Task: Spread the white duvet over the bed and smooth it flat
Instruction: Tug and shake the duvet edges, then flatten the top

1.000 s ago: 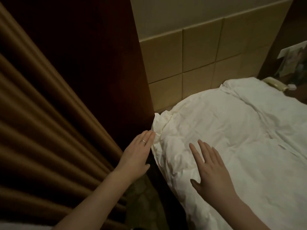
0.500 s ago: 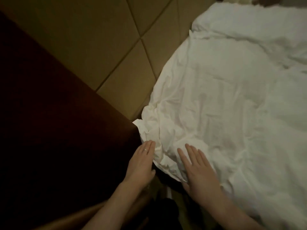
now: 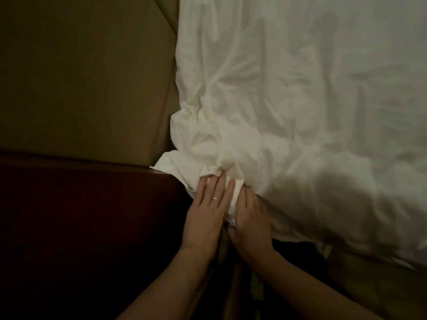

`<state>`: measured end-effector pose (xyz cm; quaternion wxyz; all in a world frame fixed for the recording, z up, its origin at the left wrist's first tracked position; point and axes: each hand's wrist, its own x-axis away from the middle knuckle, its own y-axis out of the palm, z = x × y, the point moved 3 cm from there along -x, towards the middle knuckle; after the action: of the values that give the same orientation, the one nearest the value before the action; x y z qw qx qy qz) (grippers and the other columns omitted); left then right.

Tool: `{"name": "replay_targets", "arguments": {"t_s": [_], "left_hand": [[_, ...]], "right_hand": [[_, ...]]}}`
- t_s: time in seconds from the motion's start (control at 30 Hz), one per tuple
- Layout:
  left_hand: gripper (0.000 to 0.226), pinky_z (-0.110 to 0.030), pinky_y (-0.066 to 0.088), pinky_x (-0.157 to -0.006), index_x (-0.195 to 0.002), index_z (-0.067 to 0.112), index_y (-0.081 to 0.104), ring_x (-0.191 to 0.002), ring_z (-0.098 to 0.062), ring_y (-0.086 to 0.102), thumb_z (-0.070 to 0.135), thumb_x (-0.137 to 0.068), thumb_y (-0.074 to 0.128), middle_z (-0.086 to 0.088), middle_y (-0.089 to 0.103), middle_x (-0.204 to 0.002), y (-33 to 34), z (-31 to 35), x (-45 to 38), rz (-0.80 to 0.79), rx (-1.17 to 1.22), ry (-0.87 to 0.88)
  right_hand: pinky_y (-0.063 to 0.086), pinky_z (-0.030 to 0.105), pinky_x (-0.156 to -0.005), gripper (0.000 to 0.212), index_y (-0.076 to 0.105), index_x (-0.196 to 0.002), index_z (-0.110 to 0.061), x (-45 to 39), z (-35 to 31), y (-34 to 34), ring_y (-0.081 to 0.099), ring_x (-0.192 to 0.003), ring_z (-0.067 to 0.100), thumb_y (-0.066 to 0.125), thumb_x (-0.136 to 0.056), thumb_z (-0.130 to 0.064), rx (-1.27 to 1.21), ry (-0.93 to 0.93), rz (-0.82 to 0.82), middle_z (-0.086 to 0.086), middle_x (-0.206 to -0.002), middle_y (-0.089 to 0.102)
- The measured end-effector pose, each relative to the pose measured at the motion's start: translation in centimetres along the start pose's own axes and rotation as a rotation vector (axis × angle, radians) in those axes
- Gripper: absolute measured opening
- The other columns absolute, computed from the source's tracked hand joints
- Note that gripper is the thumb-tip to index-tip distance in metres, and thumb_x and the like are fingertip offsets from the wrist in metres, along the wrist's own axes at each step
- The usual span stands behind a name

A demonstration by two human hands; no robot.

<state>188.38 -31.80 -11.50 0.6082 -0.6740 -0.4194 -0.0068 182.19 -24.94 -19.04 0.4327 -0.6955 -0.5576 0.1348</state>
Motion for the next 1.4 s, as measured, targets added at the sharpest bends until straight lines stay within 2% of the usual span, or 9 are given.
{"name": "replay_targets", "arguments": {"t_s": [0.17,0.43,0.53,0.67,0.9,1.03,1.13,1.23,1.4], "left_hand": [[0.031,-0.038,0.041,-0.097,-0.108,0.015,0.066,-0.1,-0.025,0.063,0.02,-0.077,0.065,-0.005,0.069,-0.103,-0.1,-1.9,-3.0,0.067,0.199,0.044],[0.021,-0.022,0.032,-0.065,-0.094,0.024,0.069,-0.074,-0.01,0.051,0.02,-0.091,0.048,0.002,0.07,-0.097,-9.3,-3.7,2.6,-0.127,0.427,-0.348],[0.019,-0.023,0.04,-0.063,-0.091,0.027,0.065,-0.075,-0.01,0.055,0.02,-0.09,0.047,0.004,0.068,-0.095,-11.5,-3.7,4.8,-0.276,0.568,-0.406],[0.019,-0.029,0.03,-0.051,-0.076,0.023,0.058,-0.06,-0.013,0.045,0.005,-0.079,0.055,0.004,0.058,-0.068,-18.4,-4.1,4.6,0.233,0.748,-0.433],[0.023,-0.028,0.046,-0.084,-0.097,0.026,0.061,-0.102,-0.016,0.053,0.034,-0.081,0.075,0.003,0.057,-0.107,-22.0,-2.3,4.1,0.785,1.142,-0.676],[0.052,-0.034,0.057,-0.087,-0.103,0.026,0.07,-0.093,-0.018,0.071,0.065,-0.068,0.073,0.0,0.074,-0.103,-20.8,4.2,1.2,-0.27,2.25,-0.571],[0.05,-0.044,0.049,-0.101,-0.123,0.014,0.065,-0.106,-0.026,0.067,0.043,-0.083,0.073,-0.009,0.069,-0.121,-19.4,5.6,-2.4,-0.283,2.604,-0.64],[0.039,-0.045,0.049,-0.101,-0.133,0.008,0.055,-0.113,-0.032,0.061,0.015,-0.095,0.059,-0.012,0.062,-0.128,-15.0,5.4,-2.4,0.077,2.46,-1.138],[0.045,-0.039,0.041,-0.108,-0.144,0.026,0.04,-0.124,-0.019,0.052,0.021,-0.101,0.051,0.005,0.05,-0.14,-12.0,4.5,3.1,0.44,2.189,-1.146]], "right_hand": [[0.049,0.031,-0.051,0.025,0.066,-0.097,-0.011,-1.9,0.5,-2.5,0.066,-0.061,0.032,0.069,-0.075,-0.021,-0.137,0.041,0.05,0.01,-0.078,0.07],[0.053,0.031,-0.063,0.041,0.069,-0.097,-0.026,5.4,3.5,-11.5,0.069,-0.081,0.024,0.059,-0.06,-0.041,-0.036,-0.02,-0.09,-0.006,-0.088,0.068],[0.048,0.029,-0.055,0.03,0.073,-0.077,-0.022,5.0,3.7,-20.5,0.067,-0.065,0.026,0.048,-0.067,-0.036,0.049,-0.052,0.274,0.001,-0.071,0.07],[0.031,0.027,-0.058,0.024,0.066,-0.078,-0.017,1.7,0.3,-31.9,0.057,-0.077,0.02,0.066,-0.059,-0.003,0.134,-0.115,0.622,-0.001,-0.082,0.064],[0.023,0.02,-0.051,0.011,0.052,-0.072,-0.025,-0.7,3.6,-30.7,0.057,-0.066,0.021,0.046,-0.071,-0.016,0.023,0.142,0.397,-0.011,-0.066,0.052],[0.041,0.03,-0.06,0.028,0.068,-0.086,-0.015,1.3,2.7,-27.5,0.06,-0.07,0.026,0.05,-0.065,-0.016,0.156,-0.097,0.5,0.003,-0.077,0.065],[0.047,0.029,-0.057,0.027,0.067,-0.088,-0.015,3.2,1.6,-24.2,0.06,-0.069,0.025,0.056,-0.064,-0.01,0.145,-0.263,0.33,0.002,-0.08,0.064],[0.041,0.021,-0.069,0.023,0.063,-0.093,-0.018,6.9,1.4,-22.5,0.056,-0.081,0.015,0.07,-0.07,-0.017,-0.097,-0.126,0.312,-0.006,-0.09,0.06],[0.059,0.034,-0.079,0.085,0.067,-0.114,-0.006,12.8,1.1,-17.6,0.072,-0.086,0.017,0.067,-0.063,-0.075,-1.363,0.817,-0.004,0.003,-0.09,0.075]]}}
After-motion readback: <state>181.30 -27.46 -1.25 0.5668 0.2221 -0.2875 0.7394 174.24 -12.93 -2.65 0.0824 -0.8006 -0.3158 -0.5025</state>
